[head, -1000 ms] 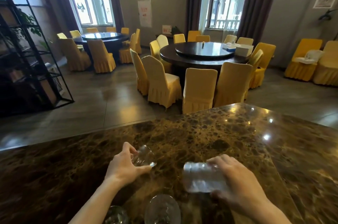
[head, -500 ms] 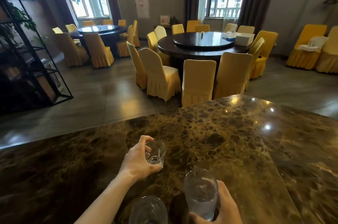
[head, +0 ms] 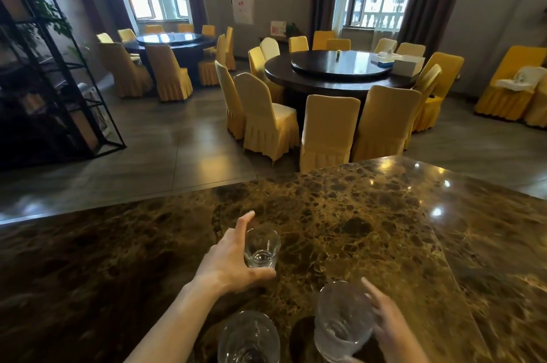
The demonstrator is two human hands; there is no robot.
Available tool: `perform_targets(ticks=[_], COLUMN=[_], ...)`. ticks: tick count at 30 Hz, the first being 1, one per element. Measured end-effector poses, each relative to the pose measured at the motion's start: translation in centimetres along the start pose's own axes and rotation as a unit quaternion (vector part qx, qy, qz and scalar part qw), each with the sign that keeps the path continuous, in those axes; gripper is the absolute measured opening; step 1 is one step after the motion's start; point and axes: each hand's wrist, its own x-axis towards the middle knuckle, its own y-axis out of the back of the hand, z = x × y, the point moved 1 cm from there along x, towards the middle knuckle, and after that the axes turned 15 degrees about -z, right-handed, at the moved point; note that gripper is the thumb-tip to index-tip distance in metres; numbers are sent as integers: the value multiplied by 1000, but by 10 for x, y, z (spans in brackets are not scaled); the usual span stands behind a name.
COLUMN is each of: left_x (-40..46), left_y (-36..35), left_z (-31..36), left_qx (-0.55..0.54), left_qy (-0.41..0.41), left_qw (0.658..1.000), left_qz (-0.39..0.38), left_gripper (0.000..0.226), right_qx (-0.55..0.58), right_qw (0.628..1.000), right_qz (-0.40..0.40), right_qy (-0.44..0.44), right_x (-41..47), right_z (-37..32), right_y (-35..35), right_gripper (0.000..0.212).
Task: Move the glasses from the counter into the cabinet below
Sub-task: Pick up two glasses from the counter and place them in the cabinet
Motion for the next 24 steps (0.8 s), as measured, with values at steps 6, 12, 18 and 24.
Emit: perform_targets(ticks=[6, 12, 18, 24], left_x=[-109, -162, -173, -175], left_y=[39, 38, 37, 31], left_z=[-49, -53, -59, -70], left_qx=[-6, 69, 102, 94], left_qy=[1, -19, -23, -43], left_qw=[999, 993, 988, 991], left_qz=[54, -95, -113, -88], left_gripper=[89, 91, 74, 77], right_qx=[-228, -470, -610, -613], right_qw=[966, 864, 759, 764], right_qz=[69, -160, -229, -195], right_qy=[98, 84, 5, 51], right_x=[13, 127, 186, 188], right_z=[-92, -162, -126, -130], right_y=[47, -54, -116, -117], right_gripper=[68, 87, 87, 78])
